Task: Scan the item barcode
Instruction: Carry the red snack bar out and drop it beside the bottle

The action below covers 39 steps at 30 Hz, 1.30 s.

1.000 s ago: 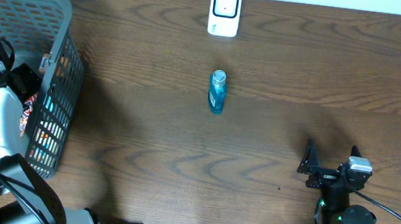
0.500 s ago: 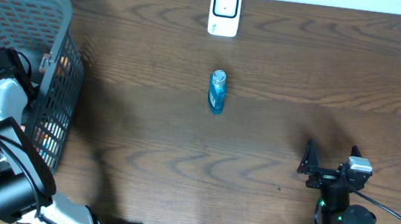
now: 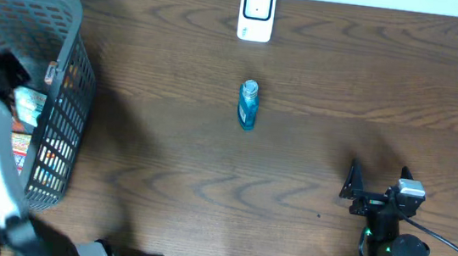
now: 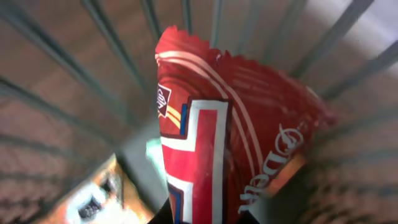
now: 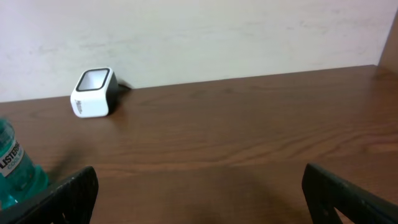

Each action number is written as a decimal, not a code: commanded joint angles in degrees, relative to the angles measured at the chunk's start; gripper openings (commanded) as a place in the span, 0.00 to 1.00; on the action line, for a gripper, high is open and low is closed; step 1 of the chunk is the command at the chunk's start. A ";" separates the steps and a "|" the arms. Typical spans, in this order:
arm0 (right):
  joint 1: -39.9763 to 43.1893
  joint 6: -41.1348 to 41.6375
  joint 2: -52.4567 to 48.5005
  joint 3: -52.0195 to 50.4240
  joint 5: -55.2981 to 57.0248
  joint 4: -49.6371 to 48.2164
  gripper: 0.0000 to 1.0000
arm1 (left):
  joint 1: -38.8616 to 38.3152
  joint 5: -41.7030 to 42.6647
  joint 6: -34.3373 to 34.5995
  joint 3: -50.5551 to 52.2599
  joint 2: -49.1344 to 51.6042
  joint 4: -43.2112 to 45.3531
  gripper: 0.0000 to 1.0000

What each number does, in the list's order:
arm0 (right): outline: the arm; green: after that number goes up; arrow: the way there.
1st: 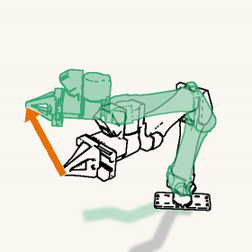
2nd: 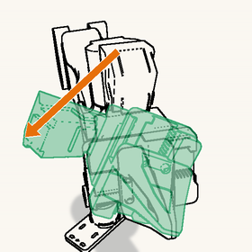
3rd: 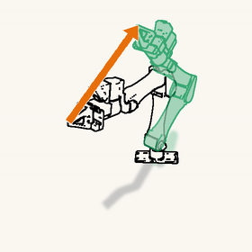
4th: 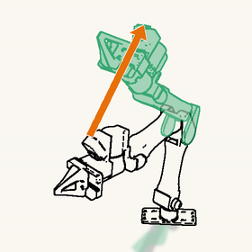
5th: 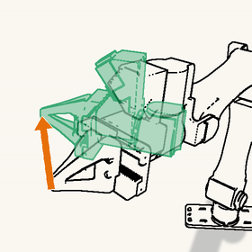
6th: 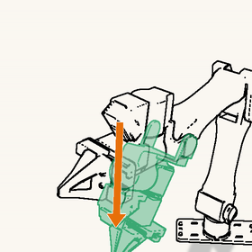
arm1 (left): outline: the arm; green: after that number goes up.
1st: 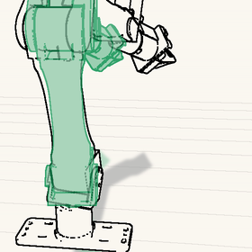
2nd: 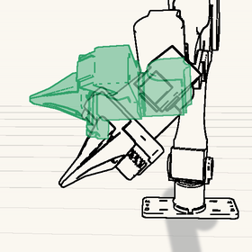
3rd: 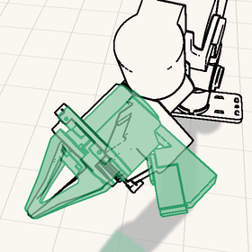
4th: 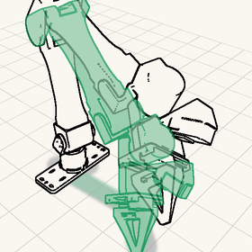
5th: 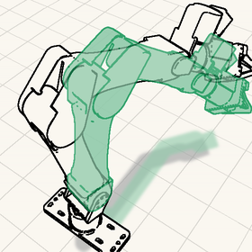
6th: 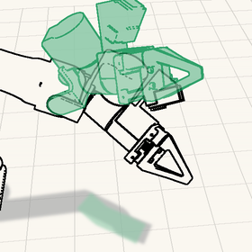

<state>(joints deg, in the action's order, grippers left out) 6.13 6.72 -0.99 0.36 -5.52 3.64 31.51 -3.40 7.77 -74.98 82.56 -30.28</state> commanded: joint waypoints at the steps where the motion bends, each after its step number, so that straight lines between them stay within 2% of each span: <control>1: -0.13 -0.57 0.24 -0.04 0.04 0.24 0.99 | 0.31 0.07 13.70 -2.23 -10.93 3.28 0.07; 2: -0.13 -0.57 0.24 -0.04 0.04 0.24 0.99 | 0.31 0.74 16.57 -2.23 -12.70 3.78 0.07; 3: -0.13 -0.57 0.24 -0.04 0.04 0.24 0.99 | 0.28 5.27 21.29 -2.23 -16.48 4.76 0.07; 4: -0.13 -0.57 0.24 -0.04 0.04 0.24 0.99 | 0.22 9.53 22.93 -2.23 -18.43 5.27 0.07; 5: -0.13 -0.57 0.24 -0.04 0.04 0.24 0.99 | -0.28 17.75 24.17 -2.23 -21.20 6.16 0.07; 6: -0.13 -0.57 0.24 -0.04 0.04 0.24 0.99 | -1.40 24.79 24.30 -2.23 -22.84 6.71 0.07; 8: -0.13 -0.57 0.24 -0.04 0.04 0.24 0.99 | -4.44 33.64 24.28 -2.23 -24.22 6.84 0.07; 12: -0.13 -0.57 0.24 -0.04 0.04 0.24 0.99 | -13.97 42.62 22.27 -2.12 -23.69 4.04 0.08; 16: -0.13 -0.57 0.24 -0.04 0.04 0.24 0.99 | -26.34 41.64 13.84 -2.10 -19.41 -3.15 0.07; 18: -0.13 -0.57 0.24 -0.04 0.04 0.24 0.99 | -32.37 38.25 10.58 -2.08 -15.58 -6.99 0.08; 20: -0.13 -0.57 0.24 -0.04 0.04 0.24 0.99 | -39.23 31.28 10.25 -2.05 -8.83 -11.41 0.08; 25: -0.13 -0.57 0.24 -0.04 0.04 0.24 0.99 | -45.77 23.87 10.54 -2.05 2.95 -12.74 0.07; 27: -0.13 -0.57 0.24 -0.04 0.04 0.24 0.99 | -47.12 19.58 12.63 -2.05 7.48 -12.31 0.07; 30: -0.13 -0.57 0.24 -0.04 0.04 0.24 0.99 | -48.46 13.88 21.38 -2.08 15.34 -12.20 0.07; 34: -0.13 -0.57 0.24 -0.04 0.04 0.24 0.99 | -48.87 13.81 30.16 -2.05 23.71 -11.58 0.08; 36: -0.13 -0.57 0.24 -0.04 0.04 0.24 0.99 | -49.31 13.81 30.69 -2.05 26.58 -9.92 0.08; 39: -0.13 -0.57 0.24 -0.04 0.04 0.24 0.99 | -50.03 13.40 30.69 -2.05 28.46 -9.31 0.17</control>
<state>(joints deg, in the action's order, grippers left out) 6.13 6.72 -0.99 0.36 -5.52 3.66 -17.61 11.66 35.51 -76.64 109.67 -39.64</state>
